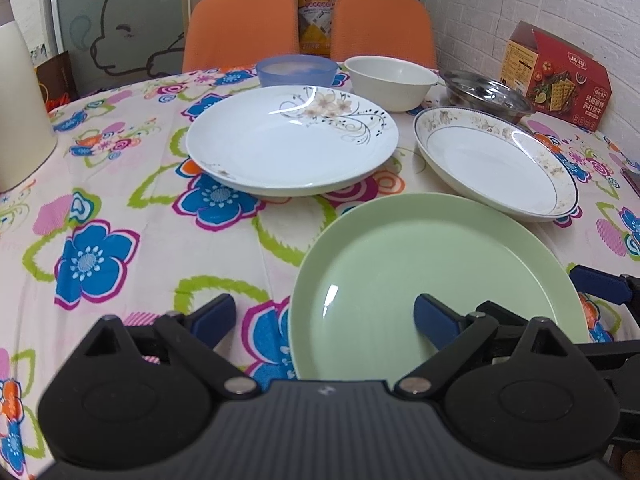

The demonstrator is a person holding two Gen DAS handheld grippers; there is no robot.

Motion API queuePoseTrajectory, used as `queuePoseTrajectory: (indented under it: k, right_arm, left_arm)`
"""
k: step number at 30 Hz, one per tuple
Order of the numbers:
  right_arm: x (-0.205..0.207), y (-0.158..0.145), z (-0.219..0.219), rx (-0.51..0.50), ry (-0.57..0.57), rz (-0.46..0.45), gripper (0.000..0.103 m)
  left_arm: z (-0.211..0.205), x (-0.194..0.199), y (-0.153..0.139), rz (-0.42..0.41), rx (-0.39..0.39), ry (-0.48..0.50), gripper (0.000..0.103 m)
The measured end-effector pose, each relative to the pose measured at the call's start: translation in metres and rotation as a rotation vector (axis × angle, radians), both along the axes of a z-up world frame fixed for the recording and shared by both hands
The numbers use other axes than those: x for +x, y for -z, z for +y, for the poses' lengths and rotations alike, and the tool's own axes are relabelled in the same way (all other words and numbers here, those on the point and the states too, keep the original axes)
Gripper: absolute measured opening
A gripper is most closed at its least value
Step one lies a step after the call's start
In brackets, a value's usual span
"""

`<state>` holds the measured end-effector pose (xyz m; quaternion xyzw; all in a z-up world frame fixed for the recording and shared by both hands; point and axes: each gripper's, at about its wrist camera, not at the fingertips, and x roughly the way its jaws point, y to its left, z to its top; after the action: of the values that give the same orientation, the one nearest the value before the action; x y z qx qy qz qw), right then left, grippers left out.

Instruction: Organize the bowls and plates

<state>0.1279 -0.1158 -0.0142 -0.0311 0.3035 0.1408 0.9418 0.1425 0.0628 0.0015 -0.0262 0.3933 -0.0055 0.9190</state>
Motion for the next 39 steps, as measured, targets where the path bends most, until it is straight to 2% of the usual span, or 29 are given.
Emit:
queuePoseTrajectory:
  k: [1,3,6,7,8,9,15,25,29,34,35,36,37,39]
  right_arm:
    - [-0.001,-0.001,0.002,0.002,-0.017,-0.001,0.080]
    - [-0.003,-0.002,0.007,0.006,-0.057,-0.006,0.067]
    - [-0.004,-0.005,0.010,0.005,-0.049,0.001,0.067]
    - [-0.004,-0.006,0.010,0.015,-0.043,0.009,0.066]
    - [-0.006,-0.006,0.012,0.018,-0.034,0.014,0.067]
    - [-0.008,-0.008,0.015,0.016,-0.025,0.008,0.067]
    - [-0.011,-0.014,0.036,0.060,-0.036,-0.004,0.067]
    - [-0.003,-0.013,0.103,0.075,-0.171,0.010,0.069]
    - [0.001,-0.005,0.119,0.054,-0.188,0.032,0.071]
    - [0.002,-0.004,0.122,0.022,-0.199,0.025,0.072]
    - [0.002,-0.004,0.121,0.018,-0.206,0.026,0.072]
    - [0.003,-0.004,0.120,0.017,-0.217,0.029,0.073]
    - [0.003,-0.005,0.118,0.017,-0.235,0.038,0.072]
    - [0.006,-0.009,0.108,0.037,-0.241,0.061,0.071]
  left_arm:
    - [-0.001,-0.001,-0.001,-0.008,-0.004,0.016,0.086]
    - [-0.004,-0.005,-0.004,-0.025,-0.016,0.061,0.059]
    - [-0.006,-0.007,-0.005,-0.031,-0.016,0.066,0.057]
    - [-0.004,-0.007,-0.005,-0.031,-0.026,0.062,0.052]
    - [-0.003,-0.009,-0.007,-0.030,-0.036,0.057,0.041]
    - [-0.003,-0.010,-0.008,-0.031,-0.041,0.049,0.040]
    - [0.017,-0.017,-0.018,-0.045,-0.031,-0.004,0.039]
    - [0.088,-0.028,-0.018,-0.026,-0.041,-0.169,0.039]
    - [0.100,-0.027,-0.009,-0.013,-0.030,-0.197,0.039]
    - [0.104,-0.024,-0.008,-0.025,-0.040,-0.185,0.039]
    - [0.105,-0.024,-0.007,-0.027,-0.048,-0.183,0.041]
    - [0.106,-0.023,-0.007,-0.024,-0.064,-0.178,0.058]
    - [0.108,-0.023,-0.007,-0.024,-0.098,-0.160,0.067]
    - [0.115,-0.024,-0.011,-0.042,-0.140,-0.167,0.070]
